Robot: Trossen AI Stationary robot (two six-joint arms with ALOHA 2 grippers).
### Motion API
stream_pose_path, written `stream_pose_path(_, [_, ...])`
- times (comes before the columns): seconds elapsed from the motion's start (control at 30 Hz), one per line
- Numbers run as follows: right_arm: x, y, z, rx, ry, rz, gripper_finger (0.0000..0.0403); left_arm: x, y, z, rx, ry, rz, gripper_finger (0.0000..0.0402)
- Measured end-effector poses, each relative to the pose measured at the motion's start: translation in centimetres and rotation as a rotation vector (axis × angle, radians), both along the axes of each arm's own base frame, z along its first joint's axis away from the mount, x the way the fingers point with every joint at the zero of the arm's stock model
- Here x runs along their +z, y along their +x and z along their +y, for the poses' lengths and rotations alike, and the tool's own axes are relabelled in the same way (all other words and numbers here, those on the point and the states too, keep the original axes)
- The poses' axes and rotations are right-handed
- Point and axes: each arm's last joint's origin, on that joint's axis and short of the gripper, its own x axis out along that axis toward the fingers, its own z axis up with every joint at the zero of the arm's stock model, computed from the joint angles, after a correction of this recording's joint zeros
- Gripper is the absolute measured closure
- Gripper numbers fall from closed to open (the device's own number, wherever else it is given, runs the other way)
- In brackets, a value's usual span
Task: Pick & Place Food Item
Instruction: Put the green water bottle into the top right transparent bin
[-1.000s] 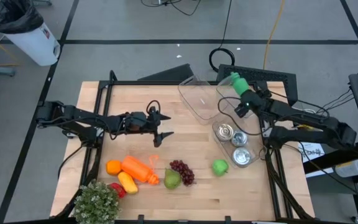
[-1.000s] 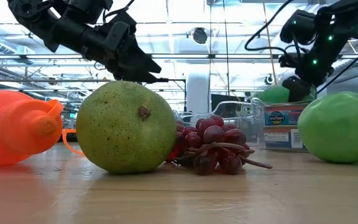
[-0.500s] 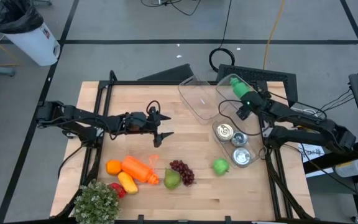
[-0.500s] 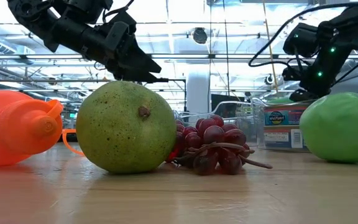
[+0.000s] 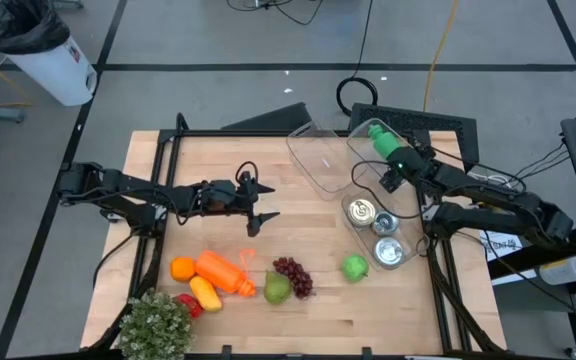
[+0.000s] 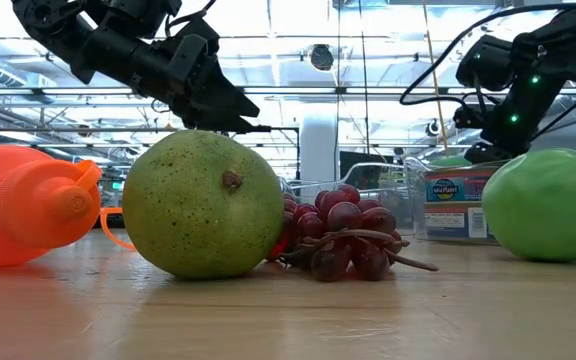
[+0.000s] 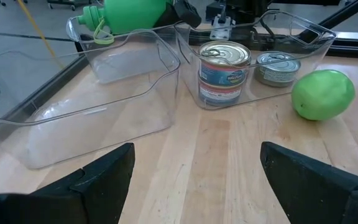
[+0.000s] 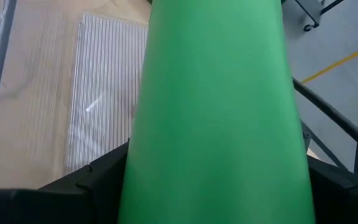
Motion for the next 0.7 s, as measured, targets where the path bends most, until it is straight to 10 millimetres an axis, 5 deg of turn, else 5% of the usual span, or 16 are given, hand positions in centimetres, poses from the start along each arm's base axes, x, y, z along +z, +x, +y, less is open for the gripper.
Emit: stream_pose_path(0.7, [0.41, -0.01, 0.01, 0.003, -0.032, -0.040, 0.0085, 0.00, 0.00, 0.00, 0.001, -0.002, 0.000, 0.0050])
